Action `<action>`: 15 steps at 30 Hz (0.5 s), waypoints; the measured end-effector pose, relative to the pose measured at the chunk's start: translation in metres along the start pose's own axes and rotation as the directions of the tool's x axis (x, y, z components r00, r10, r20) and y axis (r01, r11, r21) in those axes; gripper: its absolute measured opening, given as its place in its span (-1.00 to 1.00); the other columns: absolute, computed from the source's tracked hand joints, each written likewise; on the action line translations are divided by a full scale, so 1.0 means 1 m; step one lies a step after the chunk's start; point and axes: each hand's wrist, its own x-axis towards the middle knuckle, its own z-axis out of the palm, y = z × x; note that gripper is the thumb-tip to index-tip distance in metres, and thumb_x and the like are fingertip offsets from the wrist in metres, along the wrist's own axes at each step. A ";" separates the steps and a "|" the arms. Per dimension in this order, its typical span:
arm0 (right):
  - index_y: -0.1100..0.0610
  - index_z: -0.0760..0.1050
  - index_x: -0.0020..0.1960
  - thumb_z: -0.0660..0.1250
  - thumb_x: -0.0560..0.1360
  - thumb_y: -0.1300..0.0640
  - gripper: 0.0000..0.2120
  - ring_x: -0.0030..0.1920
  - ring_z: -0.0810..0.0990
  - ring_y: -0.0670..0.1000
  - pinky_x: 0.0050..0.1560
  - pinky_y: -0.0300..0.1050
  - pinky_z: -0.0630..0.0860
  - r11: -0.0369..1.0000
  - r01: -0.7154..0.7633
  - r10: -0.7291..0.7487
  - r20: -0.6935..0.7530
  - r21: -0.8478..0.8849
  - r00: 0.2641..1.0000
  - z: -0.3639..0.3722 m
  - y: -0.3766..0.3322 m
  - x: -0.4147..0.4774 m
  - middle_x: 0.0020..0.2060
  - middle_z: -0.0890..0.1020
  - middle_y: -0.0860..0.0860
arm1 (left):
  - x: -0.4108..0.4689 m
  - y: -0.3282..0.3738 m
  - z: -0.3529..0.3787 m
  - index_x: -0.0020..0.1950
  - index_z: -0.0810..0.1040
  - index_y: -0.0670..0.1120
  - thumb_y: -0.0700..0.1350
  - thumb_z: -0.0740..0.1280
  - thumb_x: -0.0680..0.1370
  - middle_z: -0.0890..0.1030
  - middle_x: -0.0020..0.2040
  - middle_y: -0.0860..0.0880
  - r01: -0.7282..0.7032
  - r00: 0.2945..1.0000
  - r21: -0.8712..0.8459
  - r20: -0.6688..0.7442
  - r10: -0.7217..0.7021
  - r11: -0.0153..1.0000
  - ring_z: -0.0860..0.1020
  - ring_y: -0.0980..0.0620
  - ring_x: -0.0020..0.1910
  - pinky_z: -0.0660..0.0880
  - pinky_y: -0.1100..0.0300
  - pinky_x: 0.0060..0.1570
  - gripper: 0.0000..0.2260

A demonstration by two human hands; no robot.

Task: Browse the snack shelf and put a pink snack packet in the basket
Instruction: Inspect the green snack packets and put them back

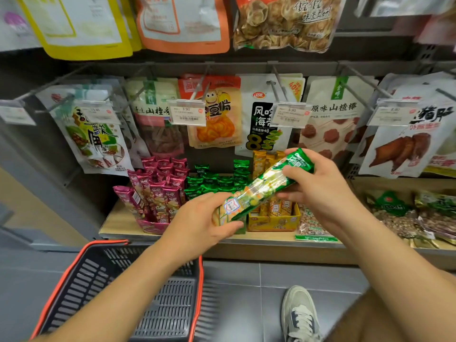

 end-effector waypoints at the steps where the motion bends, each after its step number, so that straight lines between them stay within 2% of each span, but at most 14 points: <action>1: 0.07 0.52 0.07 0.27 0.56 0.33 -0.80 -0.07 0.70 0.10 -0.29 -0.15 0.62 0.999 -0.002 0.004 -0.038 0.034 0.999 -0.001 -0.001 0.001 0.00 0.62 0.14 | 0.000 -0.003 -0.002 0.27 0.50 0.07 0.07 0.45 0.46 0.56 0.02 0.17 0.003 1.000 0.005 -0.007 -0.003 1.000 0.51 0.15 -0.04 0.43 0.26 -0.07 -0.59; 3: 0.07 0.52 0.02 0.26 0.57 0.33 -0.82 -0.04 0.68 0.12 -0.29 -0.17 0.61 0.995 -0.006 0.015 -0.093 0.104 0.996 -0.004 -0.004 0.004 0.00 0.61 0.15 | 0.001 -0.009 -0.006 0.29 0.49 0.06 0.00 0.48 0.45 0.54 0.04 0.21 0.017 0.998 0.006 -0.060 -0.017 1.000 0.50 0.21 0.00 0.38 0.45 -0.06 -0.57; 5: 0.08 0.52 -0.03 0.26 0.58 0.31 -0.84 -0.07 0.67 0.12 -0.28 -0.15 0.60 0.991 -0.014 0.028 -0.099 0.131 0.995 -0.006 -0.005 0.004 -0.01 0.62 0.16 | 0.002 -0.012 -0.010 0.22 0.54 0.08 0.00 0.52 0.40 0.54 -0.03 0.29 0.038 0.990 -0.018 -0.138 -0.040 0.999 0.50 0.23 -0.02 0.36 0.53 -0.07 -0.59; 7: 0.10 0.51 -0.03 0.26 0.59 0.31 -0.86 -0.12 0.66 0.11 -0.28 -0.13 0.60 0.987 -0.037 0.052 -0.094 0.155 0.994 -0.006 -0.005 0.003 -0.04 0.64 0.16 | 0.003 -0.013 -0.014 0.14 0.60 0.07 0.02 0.56 0.34 0.54 -0.11 0.34 0.070 0.973 -0.035 -0.220 -0.076 0.997 0.52 0.24 -0.09 0.36 0.54 -0.12 -0.61; 9: 0.10 0.51 -0.01 0.25 0.59 0.30 -0.87 -0.17 0.65 0.08 -0.25 -0.14 0.59 0.983 -0.054 0.071 -0.089 0.178 0.993 -0.006 -0.005 0.002 -0.08 0.66 0.15 | 0.004 -0.014 -0.017 0.07 0.62 0.06 0.03 0.59 0.30 0.58 -0.16 0.28 0.087 0.958 -0.058 -0.270 -0.099 0.995 0.55 0.22 -0.16 0.40 0.49 -0.18 -0.62; 12: 0.10 0.51 0.01 0.26 0.59 0.28 -0.88 -0.17 0.67 0.06 -0.21 -0.13 0.58 0.983 -0.077 0.093 -0.090 0.168 0.992 -0.006 -0.004 0.002 -0.10 0.68 0.13 | 0.002 -0.014 -0.023 0.04 0.59 0.05 0.15 0.54 0.31 0.62 -0.19 0.17 0.092 0.965 0.003 -0.246 -0.088 0.996 0.55 0.21 -0.26 0.45 0.33 -0.28 -0.62; 15: 0.13 0.51 0.07 0.28 0.58 0.26 -0.90 -0.16 0.68 0.06 -0.26 -0.16 0.59 0.980 -0.097 0.113 -0.082 0.175 0.990 -0.006 -0.002 0.003 -0.07 0.68 0.15 | 0.002 -0.014 -0.029 0.03 0.49 0.05 0.39 0.29 0.32 0.60 -0.26 0.11 0.090 0.991 0.152 -0.114 -0.073 0.984 0.49 0.23 -0.38 0.32 0.37 -0.46 -0.50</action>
